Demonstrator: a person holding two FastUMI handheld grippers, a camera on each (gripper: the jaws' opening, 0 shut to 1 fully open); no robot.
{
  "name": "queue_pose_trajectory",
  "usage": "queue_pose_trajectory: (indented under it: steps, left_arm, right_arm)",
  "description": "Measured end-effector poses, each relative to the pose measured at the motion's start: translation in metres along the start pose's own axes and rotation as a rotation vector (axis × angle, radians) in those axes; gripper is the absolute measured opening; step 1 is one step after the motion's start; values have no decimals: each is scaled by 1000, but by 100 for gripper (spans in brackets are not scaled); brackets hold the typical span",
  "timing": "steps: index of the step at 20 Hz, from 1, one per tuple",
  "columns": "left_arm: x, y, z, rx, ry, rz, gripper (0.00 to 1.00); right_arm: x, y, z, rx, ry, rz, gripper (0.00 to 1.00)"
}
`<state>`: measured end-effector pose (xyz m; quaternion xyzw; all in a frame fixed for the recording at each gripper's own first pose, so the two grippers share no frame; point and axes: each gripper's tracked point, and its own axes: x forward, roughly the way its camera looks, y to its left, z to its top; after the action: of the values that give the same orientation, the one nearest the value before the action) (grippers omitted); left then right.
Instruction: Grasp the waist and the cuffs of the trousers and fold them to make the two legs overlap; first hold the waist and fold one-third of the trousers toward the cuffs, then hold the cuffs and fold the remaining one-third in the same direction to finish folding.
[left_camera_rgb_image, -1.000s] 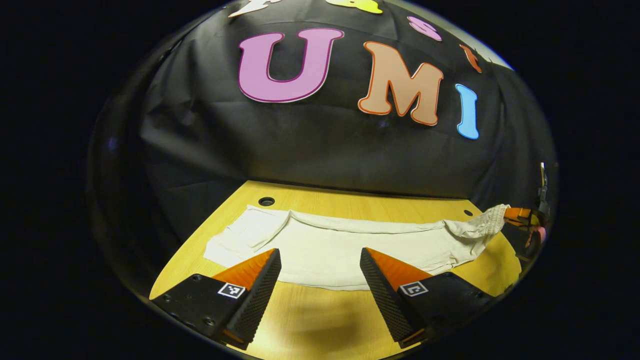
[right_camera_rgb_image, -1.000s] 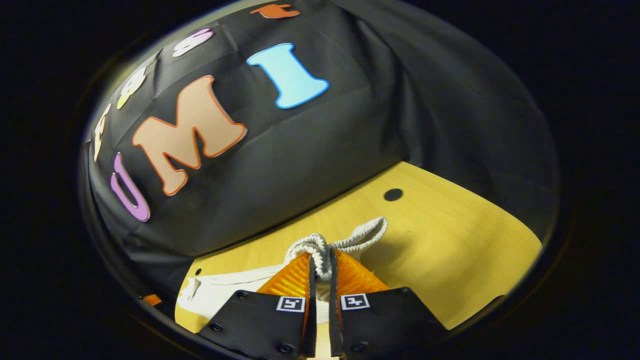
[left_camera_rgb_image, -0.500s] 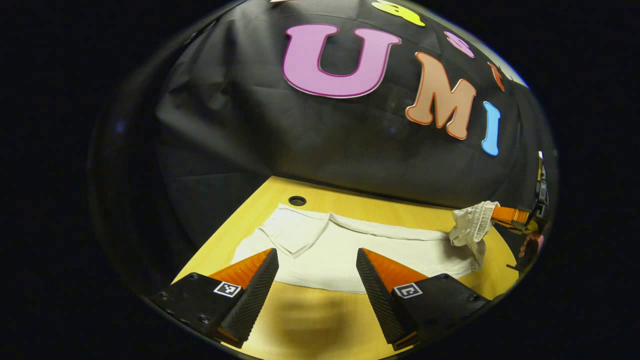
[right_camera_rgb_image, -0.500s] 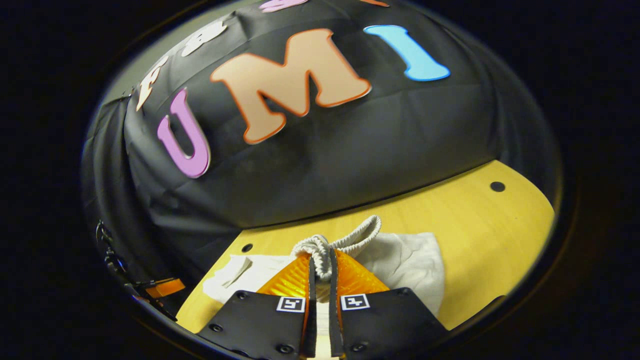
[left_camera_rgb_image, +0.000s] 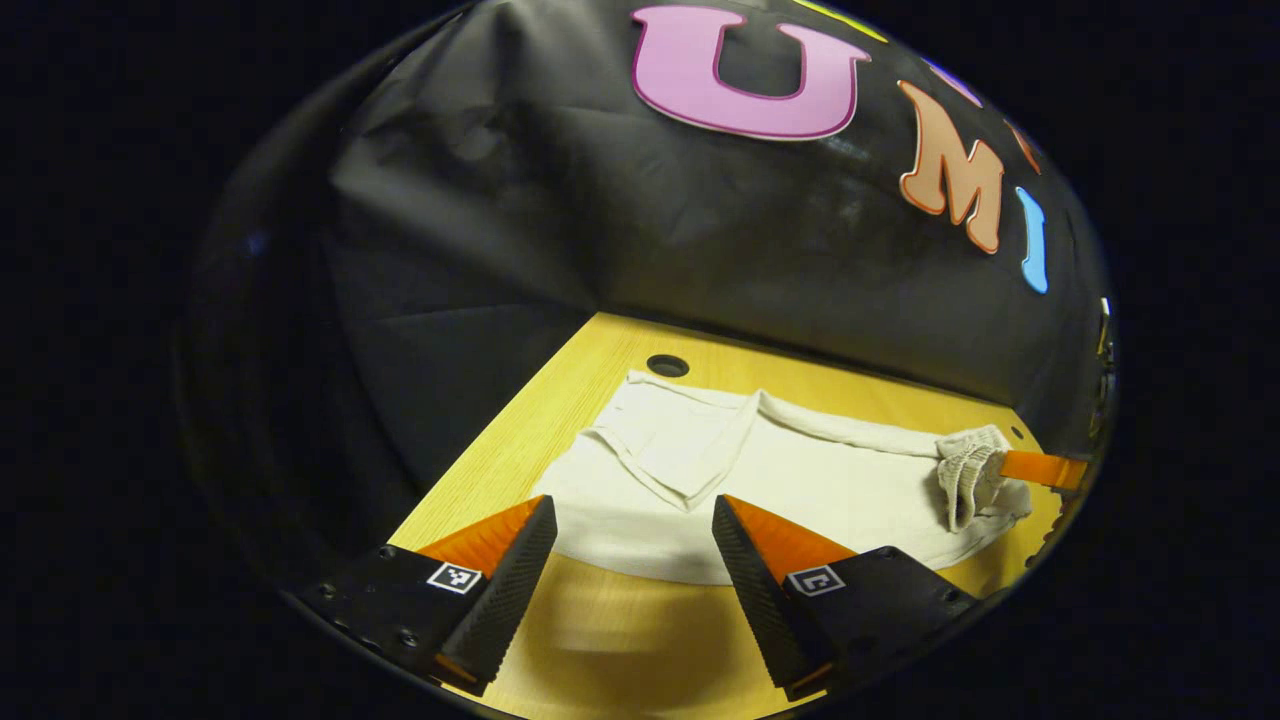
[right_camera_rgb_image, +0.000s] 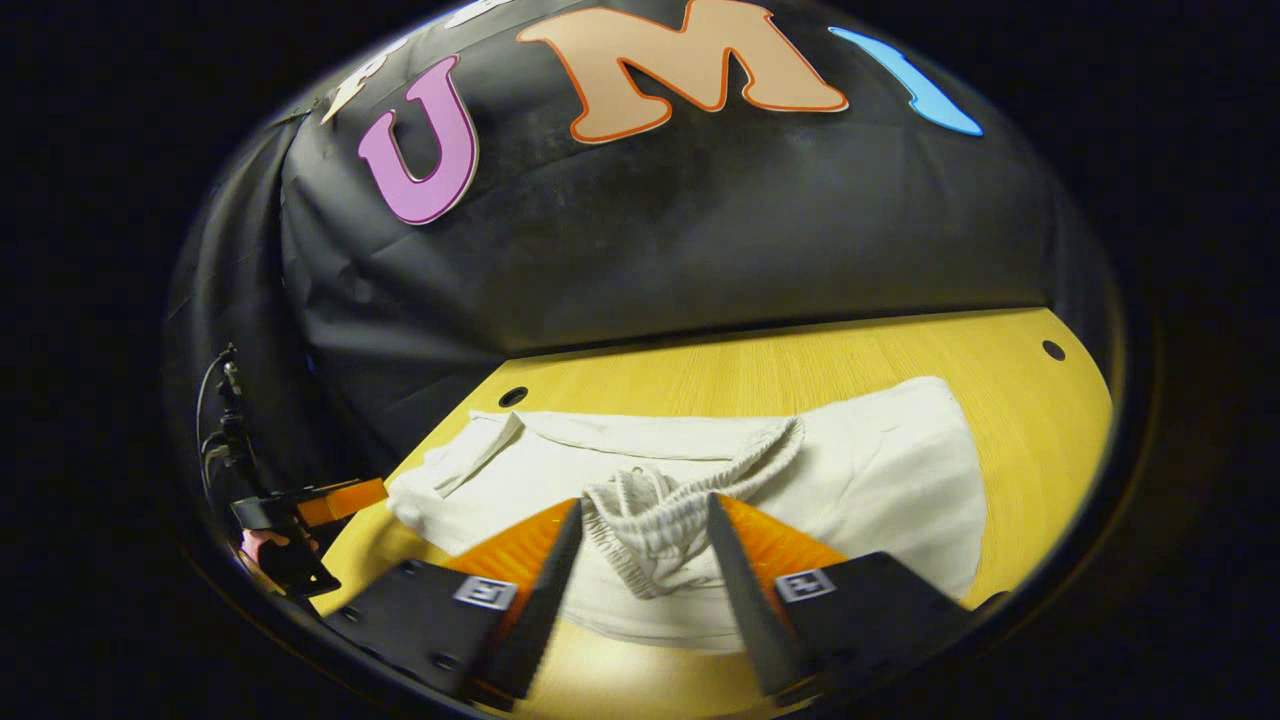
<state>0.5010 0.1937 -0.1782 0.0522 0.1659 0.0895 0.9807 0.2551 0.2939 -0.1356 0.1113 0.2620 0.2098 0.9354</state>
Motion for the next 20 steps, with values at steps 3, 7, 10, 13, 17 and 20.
queue_pose_trajectory:
  steps: [3, 7, 10, 13, 17, 20]
  left_arm:
    - [20, 9, -5, 34, 13, 15, 94]
    - [36, 18, -17, 111, 50, 28, 95]
    - [38, 17, -20, 145, 69, 16, 95]
    - [38, 16, -23, 158, 79, 1, 95]
    - [36, 22, -23, 142, 77, -17, 93]
    - [37, 15, -23, 150, 91, -57, 77]
  right_arm:
    - [-11, -2, -14, -19, -24, -39, 97]
    - [-34, -20, -11, -15, -36, -93, 97]
    - [-50, -34, -3, -10, -60, -142, 92]
    - [-61, -41, 4, 4, -79, -168, 92]
    - [-75, -44, 13, 5, -100, -186, 92]
    - [-85, -50, 16, 6, -105, -205, 96]
